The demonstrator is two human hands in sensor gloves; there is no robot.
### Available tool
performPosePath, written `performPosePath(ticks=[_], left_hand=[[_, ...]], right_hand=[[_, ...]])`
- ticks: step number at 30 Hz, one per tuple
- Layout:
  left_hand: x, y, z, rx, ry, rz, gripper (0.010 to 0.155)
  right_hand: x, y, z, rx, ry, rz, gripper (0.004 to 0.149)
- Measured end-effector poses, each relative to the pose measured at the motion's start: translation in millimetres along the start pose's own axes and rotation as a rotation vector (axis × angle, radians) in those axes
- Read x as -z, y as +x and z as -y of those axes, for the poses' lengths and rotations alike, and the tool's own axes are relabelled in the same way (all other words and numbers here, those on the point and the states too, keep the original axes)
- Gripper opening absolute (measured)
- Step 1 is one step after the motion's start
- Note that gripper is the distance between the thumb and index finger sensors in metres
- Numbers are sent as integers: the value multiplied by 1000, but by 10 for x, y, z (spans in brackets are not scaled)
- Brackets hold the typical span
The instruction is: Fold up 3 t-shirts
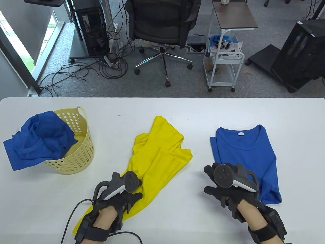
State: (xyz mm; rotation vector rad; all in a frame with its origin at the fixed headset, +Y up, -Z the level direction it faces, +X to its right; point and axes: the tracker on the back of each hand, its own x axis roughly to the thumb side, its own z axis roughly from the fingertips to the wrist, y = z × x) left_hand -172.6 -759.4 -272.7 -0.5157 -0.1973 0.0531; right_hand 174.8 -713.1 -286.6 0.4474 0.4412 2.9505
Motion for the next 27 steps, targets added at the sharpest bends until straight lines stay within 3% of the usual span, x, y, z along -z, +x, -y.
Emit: performPosePath(ticks=[1, 3, 6, 9, 15, 22, 25, 27], left_hand=[[-47, 21, -72, -18, -1, 38, 66], [-142, -35, -253, -105, 96, 50, 63], [-209, -250, -552, -174, 204, -35, 60], [-119, -346, -709, -117, 207, -112, 59], [456, -304, -784, -48, 146, -222, 60], [1179, -172, -737, 70, 110, -211, 65], [1333, -114, -673, 143, 124, -215, 55], [1356, -112, -705, 166, 227, -196, 42]], right_hand=[[51, 115, 14, -14, 1, 16, 75], [126, 296, -1, -32, 19, 43, 74], [254, 586, -74, -69, 48, 83, 72], [413, 861, -158, -101, 62, 104, 65], [737, 1274, -305, -222, 39, 106, 68], [997, 1273, -456, -281, 61, 98, 60], [1010, 1270, -457, -257, 42, 118, 52], [1014, 1285, -454, -279, -2, 127, 38]])
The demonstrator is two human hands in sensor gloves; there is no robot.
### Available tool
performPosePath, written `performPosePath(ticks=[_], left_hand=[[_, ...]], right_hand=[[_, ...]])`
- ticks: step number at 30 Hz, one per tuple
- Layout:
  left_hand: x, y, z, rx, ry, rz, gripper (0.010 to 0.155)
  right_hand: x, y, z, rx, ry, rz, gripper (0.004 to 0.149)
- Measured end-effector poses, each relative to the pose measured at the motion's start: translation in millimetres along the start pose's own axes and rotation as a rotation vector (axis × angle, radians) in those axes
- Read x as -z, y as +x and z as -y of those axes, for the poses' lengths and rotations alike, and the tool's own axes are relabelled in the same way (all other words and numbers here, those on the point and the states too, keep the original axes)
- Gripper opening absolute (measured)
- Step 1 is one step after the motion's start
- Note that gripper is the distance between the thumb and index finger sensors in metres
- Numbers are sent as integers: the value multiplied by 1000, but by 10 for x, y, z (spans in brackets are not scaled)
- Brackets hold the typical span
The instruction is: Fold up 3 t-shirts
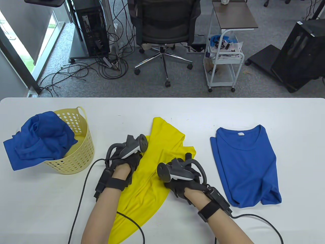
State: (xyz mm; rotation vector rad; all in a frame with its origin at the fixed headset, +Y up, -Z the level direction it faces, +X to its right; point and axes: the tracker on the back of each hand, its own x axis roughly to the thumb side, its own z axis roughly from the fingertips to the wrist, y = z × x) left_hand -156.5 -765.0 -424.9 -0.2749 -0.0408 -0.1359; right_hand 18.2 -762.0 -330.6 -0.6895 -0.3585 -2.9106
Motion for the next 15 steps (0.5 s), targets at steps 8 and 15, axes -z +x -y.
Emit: performPosePath(ticks=[8, 15], left_hand=[[-458, -484, -324, -42, 130, -57, 44], [-977, -739, -449, -50, 221, -71, 44]], right_hand=[[-189, -249, 119, -83, 14, -46, 40], [-354, 17, 206, 84, -184, 39, 48]])
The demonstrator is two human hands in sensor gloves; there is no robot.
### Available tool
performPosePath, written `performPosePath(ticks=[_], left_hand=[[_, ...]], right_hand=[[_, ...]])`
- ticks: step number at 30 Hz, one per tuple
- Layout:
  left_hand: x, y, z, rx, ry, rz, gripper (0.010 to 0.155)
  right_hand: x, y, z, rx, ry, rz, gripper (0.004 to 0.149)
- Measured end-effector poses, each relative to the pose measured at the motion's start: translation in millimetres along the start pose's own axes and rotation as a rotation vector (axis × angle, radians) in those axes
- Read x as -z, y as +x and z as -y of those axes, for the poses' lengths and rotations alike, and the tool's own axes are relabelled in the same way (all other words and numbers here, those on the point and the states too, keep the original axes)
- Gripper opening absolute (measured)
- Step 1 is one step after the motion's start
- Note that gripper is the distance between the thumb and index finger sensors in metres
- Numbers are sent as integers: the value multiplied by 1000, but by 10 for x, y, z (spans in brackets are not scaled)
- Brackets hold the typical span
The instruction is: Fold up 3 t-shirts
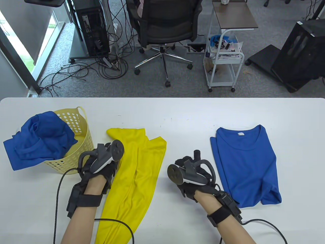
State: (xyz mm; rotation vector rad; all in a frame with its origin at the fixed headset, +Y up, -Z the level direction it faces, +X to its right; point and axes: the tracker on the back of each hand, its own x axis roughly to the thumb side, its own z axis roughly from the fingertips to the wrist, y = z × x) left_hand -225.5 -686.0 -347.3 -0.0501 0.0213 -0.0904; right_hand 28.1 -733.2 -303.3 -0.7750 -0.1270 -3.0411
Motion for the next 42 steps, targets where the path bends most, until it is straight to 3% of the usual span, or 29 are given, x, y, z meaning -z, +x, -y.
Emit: performPosePath(ticks=[2, 5, 9, 15, 18, 21, 26, 30, 34, 39, 40, 42], left_hand=[[-76, 12, -62, 7, 17, 4, 44], [-183, 10, -215, -16, 52, 5, 44], [-278, -48, -412, -10, 90, 4, 44], [-336, -250, -570, 21, 128, -33, 44], [-413, -472, -647, 40, 151, -68, 43], [-485, -679, -692, 42, 170, -103, 43], [-592, -790, -611, 58, 145, -107, 43], [-717, -653, -470, 144, 137, -58, 43], [-904, -347, -257, 220, 80, 84, 43], [-952, -137, 84, 259, -159, 149, 44], [-948, -121, 185, 262, -274, 157, 44], [-951, -106, 337, 242, -400, 180, 46]], right_hand=[[41, 234, -69, -18, 52, 48, 56], [136, 607, -252, -113, 79, 86, 57], [210, 783, -333, -161, 11, 108, 43], [259, 815, -283, -262, 61, 151, 42], [196, 488, -35, -251, 21, 84, 41], [28, -123, 490, -161, -60, -78, 42], [-260, -889, 986, -115, -152, -280, 42], [-380, -1357, 946, -98, -130, -432, 42], [-416, -1670, 657, -61, -77, -556, 42], [-387, -1715, 417, -52, -27, -570, 42], [-394, -1686, 380, -41, -24, -549, 42], [-418, -1627, 357, -44, -56, -515, 45]])
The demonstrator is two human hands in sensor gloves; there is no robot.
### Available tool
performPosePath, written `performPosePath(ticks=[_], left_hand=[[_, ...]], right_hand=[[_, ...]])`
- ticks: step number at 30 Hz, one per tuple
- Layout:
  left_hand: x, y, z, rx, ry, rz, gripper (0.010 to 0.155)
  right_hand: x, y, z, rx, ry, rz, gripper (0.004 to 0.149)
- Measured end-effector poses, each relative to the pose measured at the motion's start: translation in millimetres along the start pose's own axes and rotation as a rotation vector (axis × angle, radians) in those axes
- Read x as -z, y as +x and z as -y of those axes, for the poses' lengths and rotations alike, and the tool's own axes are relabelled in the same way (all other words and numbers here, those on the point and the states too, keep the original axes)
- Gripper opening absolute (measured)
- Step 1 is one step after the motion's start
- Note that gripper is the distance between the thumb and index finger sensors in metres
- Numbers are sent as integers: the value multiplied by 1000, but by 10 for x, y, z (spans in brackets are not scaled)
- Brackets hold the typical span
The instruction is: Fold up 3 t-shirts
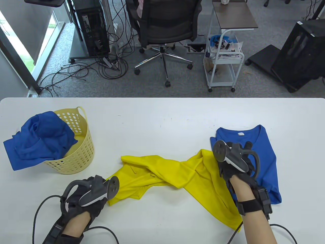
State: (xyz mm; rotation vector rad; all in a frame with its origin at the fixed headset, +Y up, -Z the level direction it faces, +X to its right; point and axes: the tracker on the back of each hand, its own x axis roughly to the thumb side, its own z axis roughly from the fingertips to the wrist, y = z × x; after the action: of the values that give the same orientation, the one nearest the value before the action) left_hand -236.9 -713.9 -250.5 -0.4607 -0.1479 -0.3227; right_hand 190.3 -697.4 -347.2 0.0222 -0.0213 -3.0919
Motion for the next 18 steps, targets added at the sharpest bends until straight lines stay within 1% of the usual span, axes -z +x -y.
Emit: performPosePath(ticks=[2, 3, 4, 5, 6, 8, 9, 10, 12, 14, 16, 18], left_hand=[[22, -2, 70, -43, -103, 43, 53], [9, -46, 52, -88, -125, 47, 56], [-3, -90, 21, -128, -100, 50, 58], [-14, -158, -34, -191, -19, 42, 59], [-13, -230, -94, -260, 93, 18, 59], [44, -283, -141, -325, 205, -20, 53], [87, -279, -139, -323, 223, -39, 51], [167, -246, -109, -292, 226, -76, 50], [334, -147, -2, -218, 160, -109, 52], [493, -58, 112, -159, 140, -140, 58], [612, -9, 186, -143, 147, -159, 64], [667, 8, 210, -157, 128, -168, 62]], right_hand=[[-61, 27, 24, -5, -39, 26, 50], [-126, 46, 68, 0, -83, 49, 53], [-150, 53, 83, 5, -101, 55, 54], [-202, 71, 112, 19, -133, 70, 55], [-269, 108, 131, 40, -150, 97, 56], [-354, 192, 115, 46, -157, 139, 57], [-375, 228, 101, 43, -157, 155, 57], [-404, 300, 70, 31, -148, 185, 57], [-419, 449, 15, 11, -100, 237, 57], [-383, 652, -27, 2, -52, 285, 56], [-328, 863, -27, -5, -39, 318, 54], [-290, 1089, -21, -3, -28, 352, 54]])
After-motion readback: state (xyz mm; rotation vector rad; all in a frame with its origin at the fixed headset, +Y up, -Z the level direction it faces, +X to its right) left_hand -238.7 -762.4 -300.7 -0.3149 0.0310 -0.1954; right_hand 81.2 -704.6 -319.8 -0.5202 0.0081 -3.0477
